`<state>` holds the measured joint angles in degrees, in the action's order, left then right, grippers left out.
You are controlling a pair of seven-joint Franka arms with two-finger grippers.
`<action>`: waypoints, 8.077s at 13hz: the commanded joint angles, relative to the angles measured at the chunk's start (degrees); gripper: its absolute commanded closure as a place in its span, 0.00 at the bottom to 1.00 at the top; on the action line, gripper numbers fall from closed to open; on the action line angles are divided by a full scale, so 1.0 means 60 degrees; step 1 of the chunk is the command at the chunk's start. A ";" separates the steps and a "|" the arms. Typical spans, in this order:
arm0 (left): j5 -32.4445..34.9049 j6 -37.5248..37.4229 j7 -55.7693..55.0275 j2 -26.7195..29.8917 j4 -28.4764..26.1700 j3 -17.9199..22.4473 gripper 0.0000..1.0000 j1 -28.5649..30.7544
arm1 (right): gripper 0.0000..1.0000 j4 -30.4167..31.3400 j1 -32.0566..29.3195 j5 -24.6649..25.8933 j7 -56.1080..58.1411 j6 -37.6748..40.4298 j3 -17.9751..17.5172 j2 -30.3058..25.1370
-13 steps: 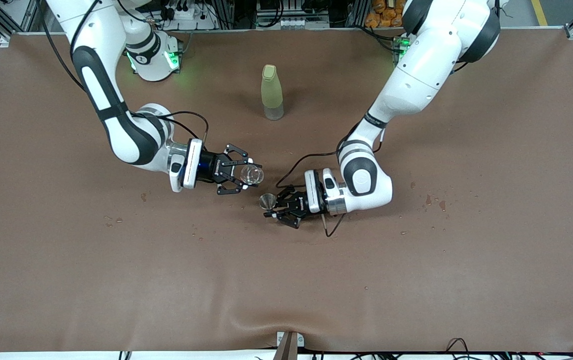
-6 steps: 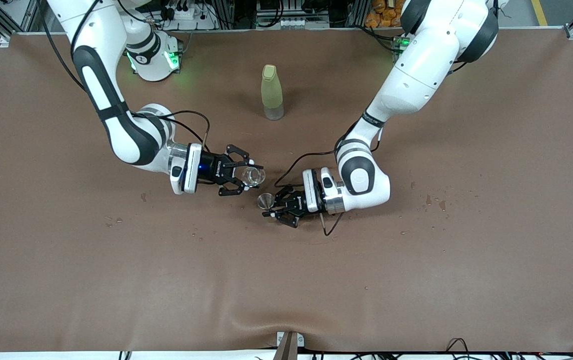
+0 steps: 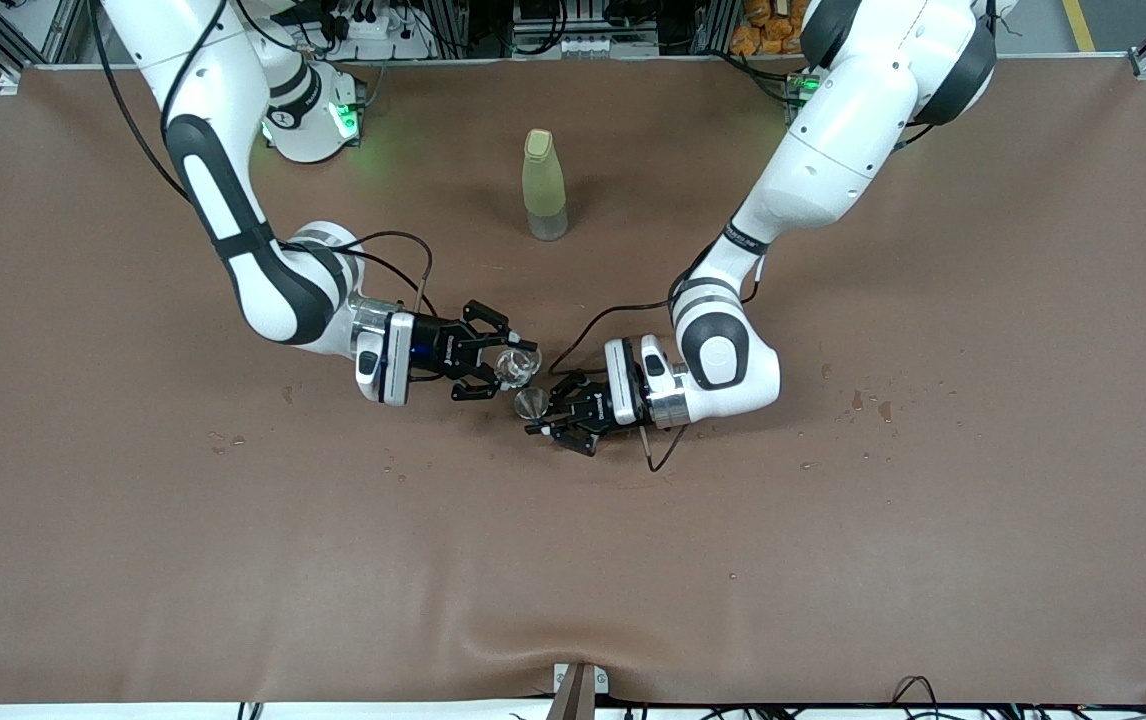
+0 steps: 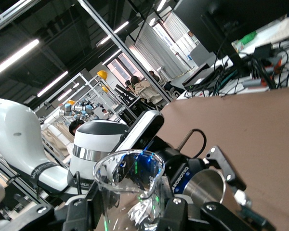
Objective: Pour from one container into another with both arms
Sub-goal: 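Tilt the glass cup with the right gripper over the jigger, then pour the liquid from the glass cup into the steel jigger, then tilt the glass cup upright and move both grippers apart, then lower the glass cup and steel jigger onto the table, then open both grippers and lift them off the cup and jigger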
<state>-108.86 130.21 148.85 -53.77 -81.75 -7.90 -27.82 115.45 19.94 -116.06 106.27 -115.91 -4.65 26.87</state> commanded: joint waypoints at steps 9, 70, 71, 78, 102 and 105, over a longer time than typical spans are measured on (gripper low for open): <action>-0.0461 0.0286 -0.0067 -0.0105 0.0251 0.0086 1.00 -0.0196 | 0.91 -0.0183 0.0397 -0.0241 -0.2490 -0.0281 0.0043 0.0033; 0.1410 -0.1480 -0.0842 0.0788 -0.1021 0.0042 1.00 0.2099 | 0.97 -0.1691 -0.2526 0.4236 -0.4950 -0.1074 0.0116 0.0368; 0.2038 -0.1951 -0.1076 0.0890 -0.1125 0.0042 1.00 0.2538 | 0.97 -0.1837 -0.3069 0.4691 -0.3749 -0.0797 0.0116 0.0413; 0.6199 -0.5394 -0.2162 0.0994 -0.1140 0.0042 1.00 0.5834 | 0.92 -0.3856 -0.7100 0.7695 0.2761 0.3201 0.0116 0.3061; 0.8738 -0.6613 -0.1019 -0.0032 -0.1316 0.0116 0.13 0.8519 | 0.00 -0.5103 -0.9489 1.0260 0.5378 0.4860 0.0131 0.4531; 0.9542 -0.6715 -0.1063 0.0187 -0.1272 0.0116 0.12 0.9147 | 0.00 -0.6214 -0.9432 1.0963 0.3390 0.5093 0.0102 0.4194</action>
<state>-54.68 91.10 142.40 -54.23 -89.36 -7.01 24.26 82.38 -35.87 -53.81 134.31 -86.96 -2.74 53.68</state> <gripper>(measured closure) 0.115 0.000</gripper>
